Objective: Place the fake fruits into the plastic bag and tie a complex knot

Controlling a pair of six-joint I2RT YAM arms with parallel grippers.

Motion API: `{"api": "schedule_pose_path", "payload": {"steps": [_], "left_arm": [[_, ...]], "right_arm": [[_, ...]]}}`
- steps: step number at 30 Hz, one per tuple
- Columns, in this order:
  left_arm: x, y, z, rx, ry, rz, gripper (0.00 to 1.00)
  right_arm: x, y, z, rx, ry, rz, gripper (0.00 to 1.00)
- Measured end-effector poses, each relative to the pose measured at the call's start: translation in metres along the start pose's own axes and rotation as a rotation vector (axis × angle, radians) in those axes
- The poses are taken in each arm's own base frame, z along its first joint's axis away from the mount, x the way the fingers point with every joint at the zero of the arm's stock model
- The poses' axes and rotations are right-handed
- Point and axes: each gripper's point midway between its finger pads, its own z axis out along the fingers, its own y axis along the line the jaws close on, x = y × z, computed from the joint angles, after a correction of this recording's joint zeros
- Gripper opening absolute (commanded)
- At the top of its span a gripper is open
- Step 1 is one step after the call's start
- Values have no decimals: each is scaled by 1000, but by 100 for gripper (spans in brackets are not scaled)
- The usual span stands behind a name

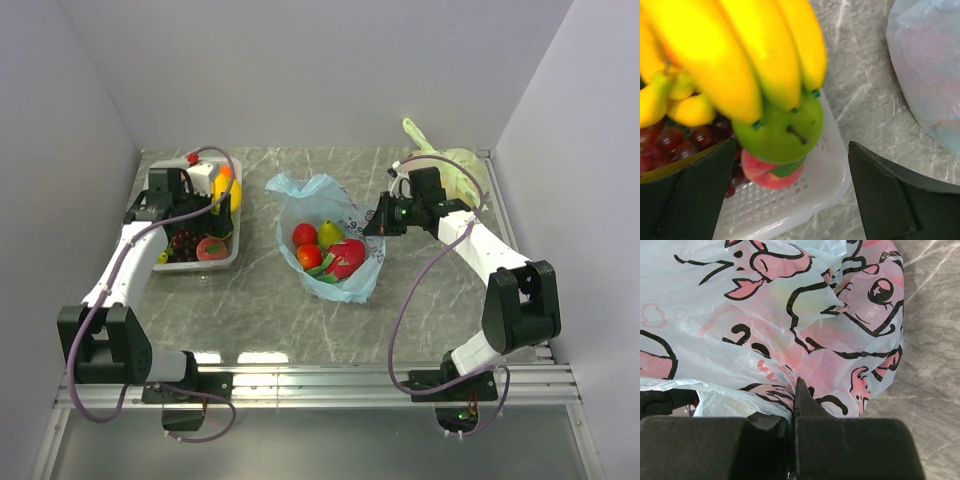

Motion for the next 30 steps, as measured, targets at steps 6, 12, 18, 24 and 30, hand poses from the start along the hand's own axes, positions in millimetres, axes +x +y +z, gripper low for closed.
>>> {"api": "schedule_pose_path", "payload": {"steps": [6,12,18,24,30], "left_arm": [[-3,0,18,-27,-6,5,99],[13,8,38,-69,32,-34,99],[22,10,43,-84,58,-60,84],[25,6,32,-72,70,-44,64],[35,-19,-13,23,120,26,56]], "right_arm": [[0,-1,0,3,-1,-3,0],[0,-1,0,3,-1,-3,0],[-1,-2,-1,4,-2,0,0],[-1,-2,-1,5,-3,-3,0],[-1,-2,-1,5,-2,-2,0]]}}
